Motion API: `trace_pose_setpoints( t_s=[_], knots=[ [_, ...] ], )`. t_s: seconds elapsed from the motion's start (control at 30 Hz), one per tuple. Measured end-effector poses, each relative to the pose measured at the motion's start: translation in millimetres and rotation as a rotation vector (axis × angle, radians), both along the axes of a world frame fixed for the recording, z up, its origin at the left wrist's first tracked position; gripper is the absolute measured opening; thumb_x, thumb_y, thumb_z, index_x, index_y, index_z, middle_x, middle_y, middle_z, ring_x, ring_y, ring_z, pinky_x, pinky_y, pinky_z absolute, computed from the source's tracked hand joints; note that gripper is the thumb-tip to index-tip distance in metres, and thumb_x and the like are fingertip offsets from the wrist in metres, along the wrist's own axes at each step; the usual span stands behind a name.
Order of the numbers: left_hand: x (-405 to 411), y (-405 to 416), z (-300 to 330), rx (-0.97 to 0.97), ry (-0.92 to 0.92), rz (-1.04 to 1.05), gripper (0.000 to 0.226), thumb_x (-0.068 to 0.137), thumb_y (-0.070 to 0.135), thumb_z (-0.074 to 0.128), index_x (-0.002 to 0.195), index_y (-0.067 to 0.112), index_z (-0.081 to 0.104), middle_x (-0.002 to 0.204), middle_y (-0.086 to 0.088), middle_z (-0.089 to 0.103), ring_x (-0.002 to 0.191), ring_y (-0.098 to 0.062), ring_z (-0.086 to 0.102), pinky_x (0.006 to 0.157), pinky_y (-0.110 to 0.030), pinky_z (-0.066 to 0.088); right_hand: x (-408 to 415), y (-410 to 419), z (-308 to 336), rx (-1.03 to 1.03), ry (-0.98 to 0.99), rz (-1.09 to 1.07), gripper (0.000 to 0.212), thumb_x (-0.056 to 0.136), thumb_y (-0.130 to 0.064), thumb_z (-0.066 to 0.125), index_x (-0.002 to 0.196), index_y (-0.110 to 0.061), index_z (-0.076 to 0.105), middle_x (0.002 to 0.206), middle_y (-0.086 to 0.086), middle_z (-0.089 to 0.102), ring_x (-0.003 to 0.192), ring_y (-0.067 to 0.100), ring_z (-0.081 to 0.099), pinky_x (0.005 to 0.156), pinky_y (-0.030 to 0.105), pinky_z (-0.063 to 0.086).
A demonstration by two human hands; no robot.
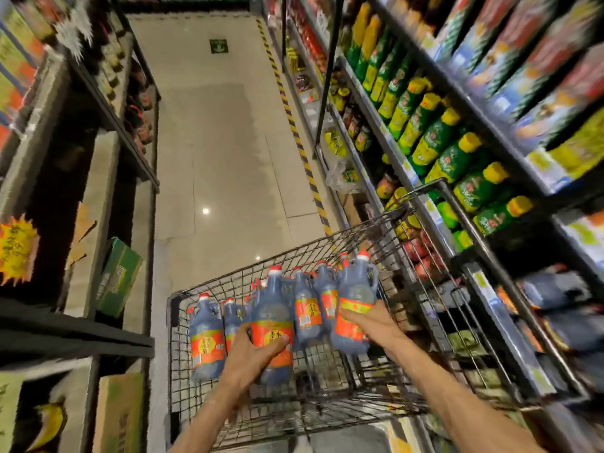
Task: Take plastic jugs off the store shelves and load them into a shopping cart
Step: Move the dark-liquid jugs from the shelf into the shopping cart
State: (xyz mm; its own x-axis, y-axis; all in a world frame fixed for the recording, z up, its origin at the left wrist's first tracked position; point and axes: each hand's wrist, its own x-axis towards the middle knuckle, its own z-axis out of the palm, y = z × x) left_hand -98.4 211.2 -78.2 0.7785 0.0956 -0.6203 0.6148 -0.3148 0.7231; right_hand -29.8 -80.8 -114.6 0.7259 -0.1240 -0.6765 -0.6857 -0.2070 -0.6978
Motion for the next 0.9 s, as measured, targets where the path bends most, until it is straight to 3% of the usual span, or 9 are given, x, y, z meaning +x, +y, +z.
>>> trace_pose_setpoints(
  t_s=[0.07,0.17,0.3,0.4,0.53,0.63,0.73,0.8,0.9],
  knots=[
    [-2,-6,15,-0.012,-0.049,-0.067,0.085,0.059,0.069,0.085,0.124,0.025,0.053,0.110,0.004,0.071,0.094,-0.010,0.071,0.082,-0.035,0.060,-26,5,32,0.048,-0.055,0.021,0.058,0.075,-0.011,0.091,0.126,-0.006,0.063,0.105,0.005,0.076,0.085,0.007,0.076,0.070,0.024,0.060],
    [-9,-23,43,-0.069,-0.090,-0.142,0.074,0.064,0.057,0.089,0.120,0.029,0.050,0.112,0.001,0.069,0.094,-0.011,0.069,0.078,-0.033,0.060,-69,2,71,0.037,-0.151,0.025,0.061,0.073,-0.015,0.093,0.127,-0.013,0.064,0.115,0.006,0.075,0.095,0.010,0.075,0.083,0.029,0.061],
    [-22,-57,70,-0.137,-0.184,-0.256,0.091,0.053,0.057,0.091,0.126,0.022,0.049,0.116,-0.005,0.069,0.100,-0.022,0.071,0.088,-0.048,0.061,-132,-13,127,0.033,-0.287,-0.037,0.036,0.082,-0.001,0.083,0.108,-0.022,0.069,0.098,-0.004,0.079,0.089,0.008,0.075,0.077,0.026,0.059],
    [-37,-91,89,-0.179,-0.210,-0.367,0.089,0.066,0.035,0.095,0.136,0.016,0.044,0.119,-0.008,0.068,0.100,-0.021,0.071,0.079,-0.036,0.061,-179,-36,157,0.025,-0.380,-0.112,0.040,0.085,0.008,0.077,0.107,-0.024,0.066,0.094,-0.009,0.079,0.088,0.007,0.075,0.079,0.028,0.060],
    [-61,-142,109,-0.208,-0.270,-0.539,0.104,0.053,0.052,0.097,0.136,0.018,0.045,0.124,-0.007,0.068,0.103,-0.020,0.071,0.086,-0.036,0.059,-245,-74,189,-0.030,-0.486,-0.238,0.048,0.084,0.006,0.078,0.111,-0.029,0.061,0.103,-0.010,0.073,0.085,-0.004,0.072,0.075,0.018,0.056],
    [-92,-191,126,-0.224,-0.324,-0.673,0.082,0.072,0.017,0.093,0.136,0.014,0.042,0.123,-0.006,0.062,0.100,-0.018,0.064,0.073,-0.010,0.050,-298,-107,207,-0.102,-0.534,-0.314,0.042,0.083,-0.001,0.082,0.109,-0.029,0.065,0.103,-0.010,0.075,0.088,-0.004,0.072,0.076,0.017,0.056],
    [-129,-244,141,-0.278,-0.348,-0.768,0.071,0.075,0.003,0.087,0.127,0.016,0.042,0.113,-0.005,0.062,0.085,-0.001,0.064,0.062,-0.006,0.050,-358,-139,217,-0.160,-0.571,-0.401,0.044,0.082,-0.005,0.084,0.116,-0.027,0.067,0.110,-0.009,0.078,0.102,0.009,0.074,0.082,0.024,0.058],
    [-160,-277,148,-0.343,-0.353,-0.837,0.070,0.072,0.007,0.091,0.123,0.018,0.044,0.108,-0.002,0.065,0.076,0.004,0.069,0.062,-0.010,0.053,-402,-160,223,-0.184,-0.600,-0.473,0.047,0.082,-0.005,0.085,0.117,-0.030,0.065,0.112,-0.014,0.077,0.106,0.008,0.073,0.084,0.026,0.059],
    [-211,-327,159,-0.398,-0.337,-0.927,0.097,0.046,0.040,0.099,0.126,0.020,0.047,0.110,-0.002,0.070,0.080,0.002,0.073,0.066,-0.016,0.056,-469,-191,233,-0.245,-0.606,-0.545,0.051,0.082,-0.004,0.085,0.118,-0.031,0.062,0.109,-0.022,0.076,0.104,0.002,0.071,0.083,0.023,0.057]
  ],
)
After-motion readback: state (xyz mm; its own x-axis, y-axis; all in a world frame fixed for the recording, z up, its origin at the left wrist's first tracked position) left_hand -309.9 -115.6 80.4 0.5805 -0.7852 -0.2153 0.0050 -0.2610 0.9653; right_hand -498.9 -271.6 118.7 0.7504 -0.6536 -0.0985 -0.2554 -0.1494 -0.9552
